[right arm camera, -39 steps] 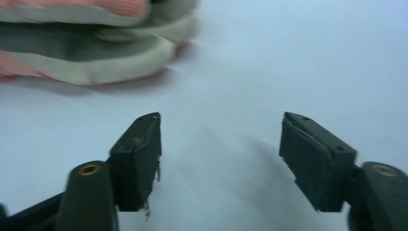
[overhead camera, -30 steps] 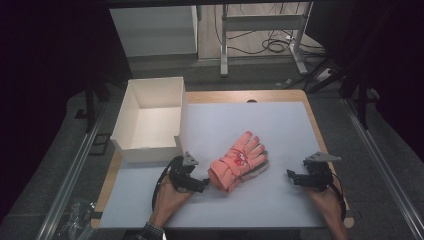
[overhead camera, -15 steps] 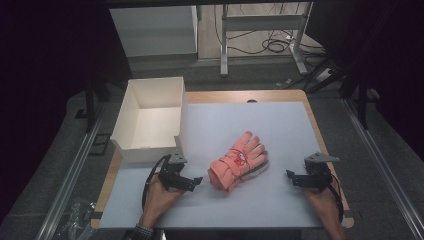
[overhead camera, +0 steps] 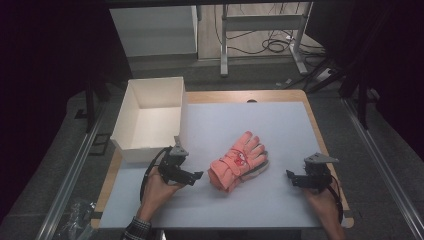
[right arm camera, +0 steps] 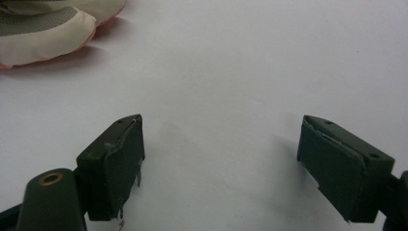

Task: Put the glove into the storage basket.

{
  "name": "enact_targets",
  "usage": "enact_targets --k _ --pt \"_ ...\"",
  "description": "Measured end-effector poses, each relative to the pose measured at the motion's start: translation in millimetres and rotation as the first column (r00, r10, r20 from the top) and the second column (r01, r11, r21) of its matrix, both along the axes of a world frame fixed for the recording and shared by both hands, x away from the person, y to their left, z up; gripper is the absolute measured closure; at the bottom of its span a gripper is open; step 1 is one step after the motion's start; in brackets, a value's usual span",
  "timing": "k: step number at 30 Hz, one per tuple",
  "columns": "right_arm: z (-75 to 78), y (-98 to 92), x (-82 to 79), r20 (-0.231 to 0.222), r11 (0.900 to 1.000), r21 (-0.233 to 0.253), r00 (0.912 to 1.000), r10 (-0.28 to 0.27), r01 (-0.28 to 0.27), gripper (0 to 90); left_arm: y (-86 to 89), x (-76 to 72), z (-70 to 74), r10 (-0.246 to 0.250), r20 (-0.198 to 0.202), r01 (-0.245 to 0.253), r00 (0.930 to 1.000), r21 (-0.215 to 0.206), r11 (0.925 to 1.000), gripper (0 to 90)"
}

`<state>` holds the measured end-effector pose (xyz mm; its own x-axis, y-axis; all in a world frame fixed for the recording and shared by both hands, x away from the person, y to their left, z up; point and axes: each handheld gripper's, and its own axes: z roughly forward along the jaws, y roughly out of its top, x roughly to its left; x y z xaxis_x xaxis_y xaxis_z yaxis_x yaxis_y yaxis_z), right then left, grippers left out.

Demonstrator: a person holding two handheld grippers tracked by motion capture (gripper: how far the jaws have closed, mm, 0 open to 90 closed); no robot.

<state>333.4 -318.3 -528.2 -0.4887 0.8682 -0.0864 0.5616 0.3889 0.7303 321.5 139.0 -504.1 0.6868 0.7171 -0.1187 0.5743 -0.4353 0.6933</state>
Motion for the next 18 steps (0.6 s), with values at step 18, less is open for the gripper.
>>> enact_targets --k 18 --pt "0.0 0.9 -1.0 0.009 1.000 -0.008 1.0000 0.000 0.000 16.9 -31.8 13.3 45.7 -0.080 0.013 0.081 0.9967 -0.032 0.9962 1.6"
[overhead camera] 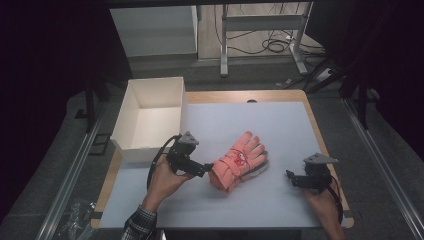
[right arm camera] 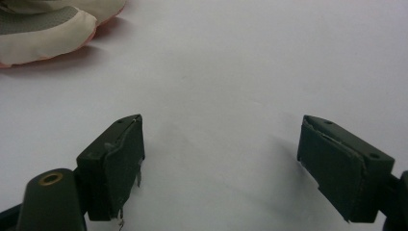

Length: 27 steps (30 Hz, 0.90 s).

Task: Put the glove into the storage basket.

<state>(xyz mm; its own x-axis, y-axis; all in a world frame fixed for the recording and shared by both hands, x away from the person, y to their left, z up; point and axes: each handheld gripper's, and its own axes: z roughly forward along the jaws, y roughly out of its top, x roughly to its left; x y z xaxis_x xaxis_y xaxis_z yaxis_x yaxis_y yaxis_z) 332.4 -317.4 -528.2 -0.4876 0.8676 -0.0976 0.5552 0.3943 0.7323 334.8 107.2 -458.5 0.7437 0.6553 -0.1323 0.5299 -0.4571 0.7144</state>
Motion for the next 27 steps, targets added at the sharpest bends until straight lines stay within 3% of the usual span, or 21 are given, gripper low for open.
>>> enact_targets --k 11,19,21,27 --pt "0.0 -0.1 0.0 -0.001 1.000 0.001 1.0000 0.000 0.000 16.9 -48.8 9.3 5.1 -0.104 -0.016 0.105 0.9944 0.022 0.9943 0.0" --pt "0.0 -0.3 0.2 -0.003 1.000 0.003 1.0000 0.000 0.000 16.9 -78.3 14.7 -6.0 -0.125 -0.009 0.126 0.9921 0.104 0.9866 0.0" --pt "0.1 -0.5 0.3 -0.005 1.000 0.003 1.0000 0.001 -0.001 16.9 -82.4 16.7 -11.2 -0.139 -0.029 0.141 0.9898 0.082 0.9866 0.0" --pt "0.1 -0.7 0.4 -0.008 1.000 0.007 1.0000 0.001 -0.001 16.9 -93.8 18.4 -24.1 -0.161 -0.063 0.165 0.9850 0.074 0.9835 0.0"
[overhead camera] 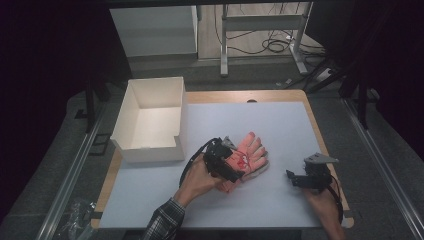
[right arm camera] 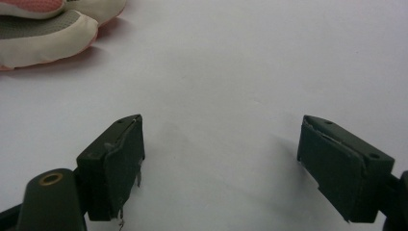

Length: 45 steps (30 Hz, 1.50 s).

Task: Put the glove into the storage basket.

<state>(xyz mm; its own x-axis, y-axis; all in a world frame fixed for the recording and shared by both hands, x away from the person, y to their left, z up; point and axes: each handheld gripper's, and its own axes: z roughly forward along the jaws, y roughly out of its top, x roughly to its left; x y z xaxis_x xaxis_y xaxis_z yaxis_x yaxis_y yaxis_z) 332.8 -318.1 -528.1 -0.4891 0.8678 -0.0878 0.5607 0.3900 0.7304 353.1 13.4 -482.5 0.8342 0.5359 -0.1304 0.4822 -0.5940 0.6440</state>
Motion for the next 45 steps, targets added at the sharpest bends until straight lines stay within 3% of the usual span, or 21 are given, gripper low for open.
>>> enact_targets --k 1,3,8,14,17,20,24,31,37,39,45 --pt "0.0 0.0 0.0 0.000 1.000 0.000 1.0000 0.000 0.000 16.9 -1.4 -0.3 -1.2 -0.003 -0.001 0.003 1.0000 0.005 1.0000 0.0" --pt "-0.1 0.0 0.0 0.001 1.000 0.000 1.0000 0.000 0.000 16.9 -6.3 -2.5 -5.4 -0.007 0.027 0.005 0.9996 0.077 0.9970 0.0" --pt "0.0 -0.1 0.0 0.000 1.000 0.000 1.0000 0.000 0.000 16.9 -12.2 -4.7 -14.9 -0.015 0.022 0.012 0.9997 0.115 0.9933 0.0" --pt "-0.1 0.0 0.0 0.001 1.000 -0.001 1.0000 0.001 -0.001 16.9 -19.7 -5.8 -28.2 -0.002 0.037 -0.005 0.9993 0.200 0.9798 0.0" --pt "-0.1 0.0 -0.1 0.002 1.000 -0.002 1.0000 0.001 -0.001 16.9 -21.1 -4.3 -34.3 0.010 0.029 -0.016 0.9995 0.219 0.9757 0.0" --pt "-0.1 0.1 -0.1 0.002 1.000 -0.002 1.0000 0.001 -0.001 16.9 -23.0 -2.4 -39.6 0.020 -0.007 -0.017 0.9998 0.239 0.9708 1.3" --pt "-0.1 0.1 -0.2 0.002 1.000 -0.002 1.0000 0.001 -0.001 16.9 -21.5 -1.9 -37.6 0.018 -0.039 -0.009 0.9991 0.232 0.9728 7.8" --pt "-0.3 0.3 -0.2 0.005 1.000 -0.003 1.0000 0.000 0.000 16.9 -17.5 -2.9 -28.0 -0.013 -0.071 0.027 0.9974 0.196 0.9803 36.5" --pt "-0.2 0.3 -0.2 0.005 1.000 -0.003 1.0000 0.000 0.000 16.9 -10.8 -0.2 -21.9 -0.016 -0.091 0.030 0.9957 0.152 0.9879 42.2" --pt "-0.2 0.3 -0.2 0.005 1.000 -0.003 1.0000 0.000 0.000 16.9 -9.3 0.4 -19.7 -0.013 -0.082 0.026 0.9965 0.158 0.9870 42.3" --pt "-0.2 0.3 -0.2 0.006 1.000 -0.003 1.0000 0.000 0.000 16.9 1.2 7.4 -5.8 0.035 -0.071 -0.025 0.9969 0.142 0.9895 41.9"
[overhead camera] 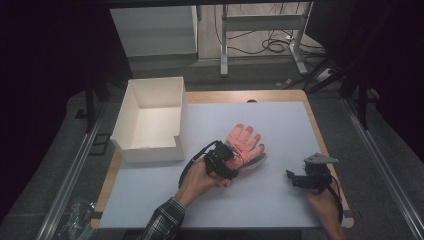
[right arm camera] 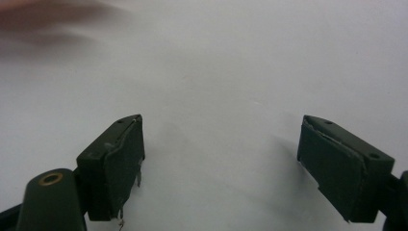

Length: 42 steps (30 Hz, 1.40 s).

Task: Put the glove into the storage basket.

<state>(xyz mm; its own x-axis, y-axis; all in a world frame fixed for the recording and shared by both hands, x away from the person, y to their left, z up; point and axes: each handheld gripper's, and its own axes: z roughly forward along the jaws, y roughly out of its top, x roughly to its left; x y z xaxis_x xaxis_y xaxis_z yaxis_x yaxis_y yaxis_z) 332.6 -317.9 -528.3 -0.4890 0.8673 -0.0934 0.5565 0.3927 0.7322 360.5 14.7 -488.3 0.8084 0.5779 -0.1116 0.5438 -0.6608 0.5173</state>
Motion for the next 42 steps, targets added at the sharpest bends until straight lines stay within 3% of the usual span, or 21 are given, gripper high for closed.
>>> enact_targets --k 13,26,32,42 --pt "-0.1 0.0 0.1 0.001 1.000 -0.001 1.0000 0.000 0.000 16.9 23.6 24.4 38.7 0.108 0.026 -0.108 0.9938 -0.013 0.9940 40.7" --pt "-0.2 0.0 0.1 0.000 1.000 0.002 1.0000 0.001 -0.001 16.9 37.7 36.3 69.9 0.163 0.059 -0.163 0.9849 -0.008 0.9866 40.3" --pt "-0.2 0.0 0.0 0.000 1.000 0.002 1.0000 0.001 -0.001 16.9 46.7 43.3 87.0 0.197 0.072 -0.197 0.9778 -0.006 0.9804 40.2" --pt "-0.1 -0.2 0.1 0.000 1.000 0.002 1.0000 0.002 -0.002 16.9 73.0 53.8 116.9 0.282 0.095 -0.281 0.9547 -0.018 0.9594 40.2"
